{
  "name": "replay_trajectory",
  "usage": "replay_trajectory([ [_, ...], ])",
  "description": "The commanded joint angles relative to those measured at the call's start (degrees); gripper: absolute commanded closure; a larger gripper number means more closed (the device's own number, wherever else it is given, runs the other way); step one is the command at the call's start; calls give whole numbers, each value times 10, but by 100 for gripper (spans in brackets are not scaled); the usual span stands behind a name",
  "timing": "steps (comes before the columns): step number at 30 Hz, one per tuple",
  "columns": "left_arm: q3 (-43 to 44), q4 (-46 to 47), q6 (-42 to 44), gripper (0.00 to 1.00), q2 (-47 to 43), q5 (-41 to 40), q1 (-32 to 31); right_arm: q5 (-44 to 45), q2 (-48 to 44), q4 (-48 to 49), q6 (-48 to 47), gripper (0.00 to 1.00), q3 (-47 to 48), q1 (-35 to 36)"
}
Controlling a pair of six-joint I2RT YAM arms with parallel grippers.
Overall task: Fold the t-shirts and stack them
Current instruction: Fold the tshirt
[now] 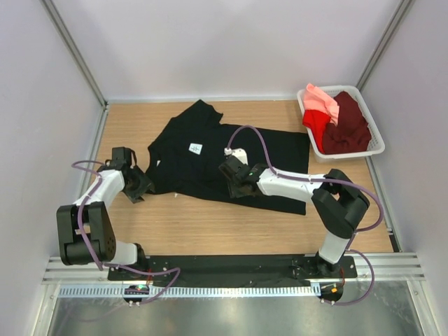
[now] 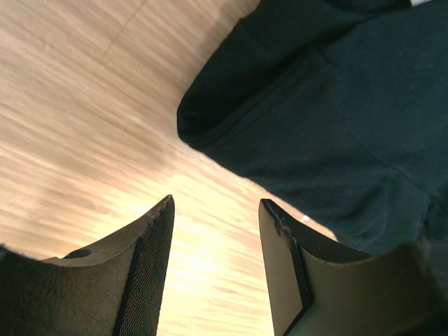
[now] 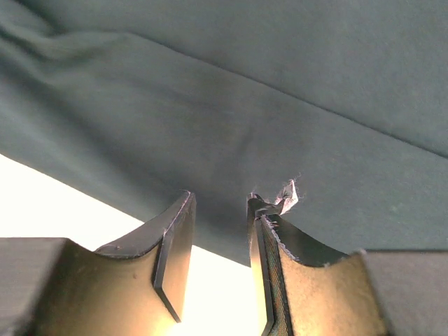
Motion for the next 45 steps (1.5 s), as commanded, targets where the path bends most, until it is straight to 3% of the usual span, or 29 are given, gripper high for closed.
replay_trajectory([
  [1, -1, 69, -21, 47, -1, 4, 7, -2, -31, 30, 10, 58, -19, -15],
  [13, 6, 89, -39, 48, 32, -72, 7, 0, -36, 54, 11, 59, -86, -26],
  [16, 12, 87, -38, 52, 45, -79, 8, 3, -38, 57, 12, 58, -97, -28],
  [26, 54, 65, -25, 94, 81, -111, 8, 21, -48, 56, 11, 59, -141, -31],
  [29, 68, 42, -21, 99, 80, -142, 9, 25, -60, 52, 14, 59, -157, -31],
  [39, 79, -19, -20, 99, 86, -188, 9, 2, -99, 62, 31, 59, -214, -18],
  [45, 89, -58, -29, 85, 86, -214, 8, 12, -125, 31, 57, 59, -223, 21],
])
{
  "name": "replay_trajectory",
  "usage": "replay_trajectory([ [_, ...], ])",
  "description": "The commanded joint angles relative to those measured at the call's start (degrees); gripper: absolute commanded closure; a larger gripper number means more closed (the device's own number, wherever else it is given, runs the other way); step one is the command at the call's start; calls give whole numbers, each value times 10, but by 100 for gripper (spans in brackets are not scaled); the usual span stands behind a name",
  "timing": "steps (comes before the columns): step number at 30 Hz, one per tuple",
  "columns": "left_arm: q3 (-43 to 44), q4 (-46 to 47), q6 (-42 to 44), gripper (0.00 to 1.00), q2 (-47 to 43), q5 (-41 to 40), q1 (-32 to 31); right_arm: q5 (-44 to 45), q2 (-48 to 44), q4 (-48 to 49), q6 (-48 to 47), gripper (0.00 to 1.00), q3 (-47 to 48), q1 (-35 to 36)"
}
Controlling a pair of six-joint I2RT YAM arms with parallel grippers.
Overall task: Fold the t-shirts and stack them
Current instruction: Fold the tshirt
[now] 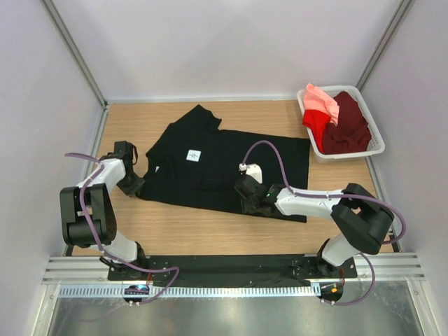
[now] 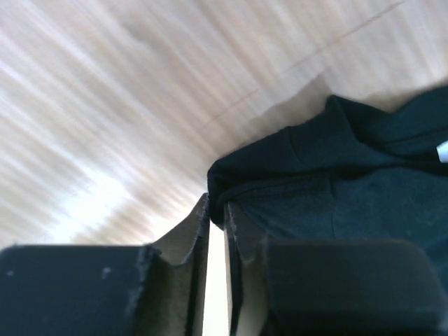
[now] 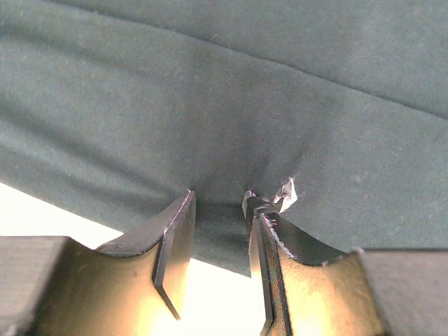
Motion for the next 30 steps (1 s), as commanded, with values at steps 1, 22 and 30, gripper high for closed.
replay_trajectory([
  [1, 32, -36, 0, 80, -13, -65, 4, 3, -21, -78, 31, 59, -22, 15],
  [22, 228, 122, 169, 54, 79, 281, -53, -186, 59, 35, -20, 61, 206, -51],
  [30, 307, 107, 213, 60, 179, 263, -62, -196, 236, 44, -34, 69, 381, -58],
])
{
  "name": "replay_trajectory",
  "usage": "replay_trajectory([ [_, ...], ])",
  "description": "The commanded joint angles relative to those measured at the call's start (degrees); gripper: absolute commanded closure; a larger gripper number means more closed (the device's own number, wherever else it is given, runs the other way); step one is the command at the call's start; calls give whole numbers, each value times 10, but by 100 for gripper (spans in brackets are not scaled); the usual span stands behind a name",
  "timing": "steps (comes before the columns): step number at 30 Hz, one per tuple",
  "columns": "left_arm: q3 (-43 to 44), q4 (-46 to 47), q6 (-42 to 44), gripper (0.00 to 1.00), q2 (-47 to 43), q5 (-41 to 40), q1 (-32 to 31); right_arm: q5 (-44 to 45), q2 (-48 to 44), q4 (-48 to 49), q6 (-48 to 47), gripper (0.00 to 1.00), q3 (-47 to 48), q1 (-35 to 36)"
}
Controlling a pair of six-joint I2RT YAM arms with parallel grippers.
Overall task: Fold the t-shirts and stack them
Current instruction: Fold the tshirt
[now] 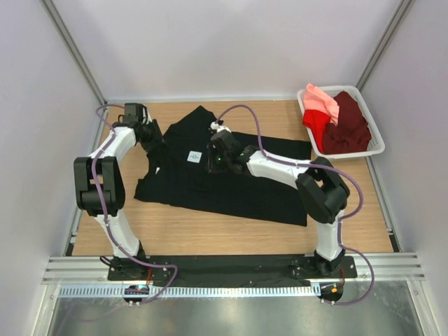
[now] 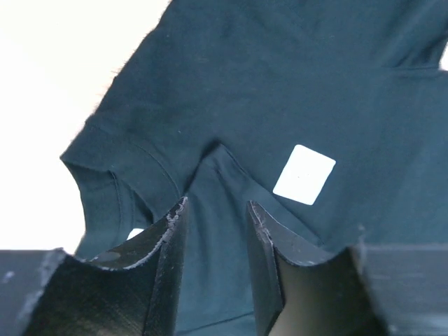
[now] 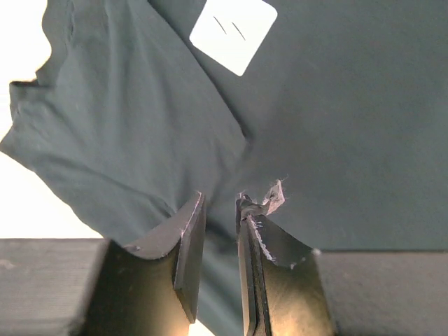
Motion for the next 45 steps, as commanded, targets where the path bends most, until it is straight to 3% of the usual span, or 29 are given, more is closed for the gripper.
replay_trajectory([
  [1, 30, 8, 37, 61, 20, 7, 0, -16, 51, 17, -11, 69, 72, 2],
  [10, 61, 2, 80, 61, 70, 17, -30, -16, 135, 8, -16, 68, 136, 2],
  [24, 87, -15, 103, 60, 111, -28, -50, -13, 169, 5, -25, 69, 147, 2],
  [26, 89, -15, 103, 59, 118, -29, -54, 5, 171, 4, -26, 72, 149, 2],
  [31, 96, -15, 103, 59, 125, -20, -62, 17, 161, 5, -30, 93, 146, 1],
  [33, 99, -15, 103, 61, 125, -19, -65, 24, 154, 7, -33, 99, 138, 2],
  [37, 107, -15, 103, 73, 130, -20, -68, 31, 135, 19, -33, 99, 125, 2],
  [38, 109, -15, 101, 83, 132, -21, -68, 32, 133, 18, -33, 99, 124, 2],
  [41, 111, -15, 95, 98, 130, -19, -69, 34, 124, 20, -34, 99, 118, 2],
  [45, 113, -14, 88, 100, 128, -18, -71, 46, 111, 27, -32, 99, 103, 1],
])
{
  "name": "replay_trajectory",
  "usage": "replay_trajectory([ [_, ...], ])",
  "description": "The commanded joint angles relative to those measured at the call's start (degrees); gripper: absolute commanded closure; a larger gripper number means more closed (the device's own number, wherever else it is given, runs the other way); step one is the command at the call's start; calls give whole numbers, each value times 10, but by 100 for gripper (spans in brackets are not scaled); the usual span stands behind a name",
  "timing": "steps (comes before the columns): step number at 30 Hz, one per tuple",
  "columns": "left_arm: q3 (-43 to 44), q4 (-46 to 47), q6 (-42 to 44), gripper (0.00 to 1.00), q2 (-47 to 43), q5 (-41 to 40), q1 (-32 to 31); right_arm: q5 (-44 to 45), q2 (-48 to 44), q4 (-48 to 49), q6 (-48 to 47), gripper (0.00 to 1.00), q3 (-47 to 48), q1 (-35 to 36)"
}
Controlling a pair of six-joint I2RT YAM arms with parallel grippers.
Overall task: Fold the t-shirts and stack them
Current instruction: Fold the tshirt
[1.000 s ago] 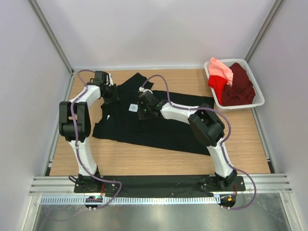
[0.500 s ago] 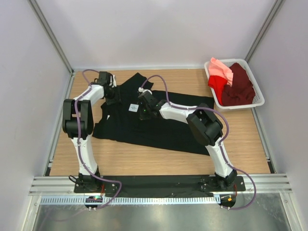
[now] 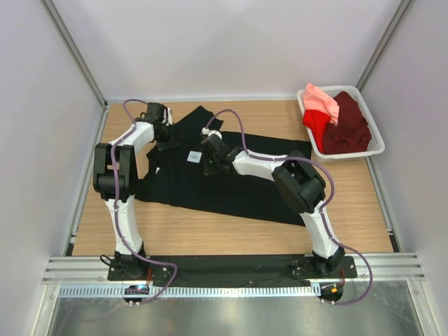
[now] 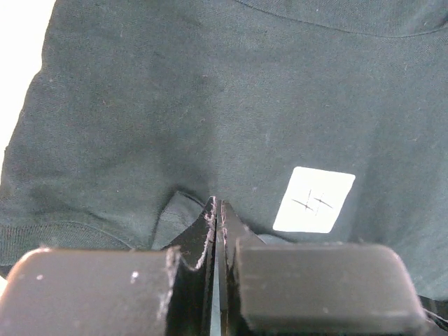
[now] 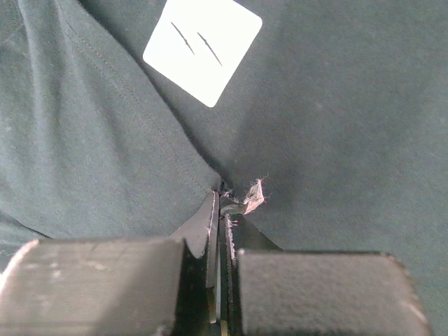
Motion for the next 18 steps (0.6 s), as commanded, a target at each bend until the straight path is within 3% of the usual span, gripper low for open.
replay_trajectory([
  [1, 22, 4, -1, 100, -3, 6, -4, 30, -51, 22, -6, 99, -14, 1],
  [18, 33, 19, -18, 100, -31, -39, -7, 50, -66, 95, -17, 99, -62, 1],
])
